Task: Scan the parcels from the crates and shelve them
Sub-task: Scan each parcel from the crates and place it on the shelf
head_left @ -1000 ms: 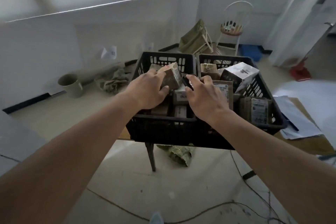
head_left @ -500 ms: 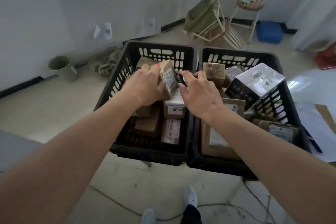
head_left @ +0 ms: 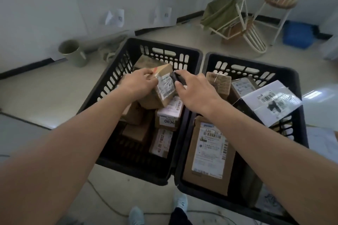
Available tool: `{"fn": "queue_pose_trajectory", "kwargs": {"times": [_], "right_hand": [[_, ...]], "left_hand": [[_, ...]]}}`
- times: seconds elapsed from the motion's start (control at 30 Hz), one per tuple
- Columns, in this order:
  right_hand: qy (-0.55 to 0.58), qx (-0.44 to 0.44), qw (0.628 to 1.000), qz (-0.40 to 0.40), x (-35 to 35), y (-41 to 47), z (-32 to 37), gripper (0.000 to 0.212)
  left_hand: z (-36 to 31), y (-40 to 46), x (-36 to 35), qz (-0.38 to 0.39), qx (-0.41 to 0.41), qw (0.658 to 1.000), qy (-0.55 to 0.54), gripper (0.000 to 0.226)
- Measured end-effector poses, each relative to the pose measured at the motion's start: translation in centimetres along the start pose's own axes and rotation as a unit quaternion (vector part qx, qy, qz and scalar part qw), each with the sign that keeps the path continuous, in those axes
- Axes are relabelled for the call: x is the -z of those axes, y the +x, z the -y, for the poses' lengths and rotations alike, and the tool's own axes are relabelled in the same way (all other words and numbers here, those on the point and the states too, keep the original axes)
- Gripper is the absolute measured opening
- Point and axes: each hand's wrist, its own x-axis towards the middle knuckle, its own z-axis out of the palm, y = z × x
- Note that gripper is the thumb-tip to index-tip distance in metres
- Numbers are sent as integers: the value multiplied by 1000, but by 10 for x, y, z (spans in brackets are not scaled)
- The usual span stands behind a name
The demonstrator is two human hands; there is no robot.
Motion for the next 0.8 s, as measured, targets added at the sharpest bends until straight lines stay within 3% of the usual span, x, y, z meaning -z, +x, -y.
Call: {"fn": "queue_pose_trajectory", "kwargs": {"times": [0.3,0.8], "right_hand": [[-7,97,995,34,26,-14,25,49],[-136,181,973,47,49,-45,65,42]], "left_hand": [[0,-22,43,2,-19,996,-85,36],[1,-74,116,-58,-85,980,-168,37]]}}
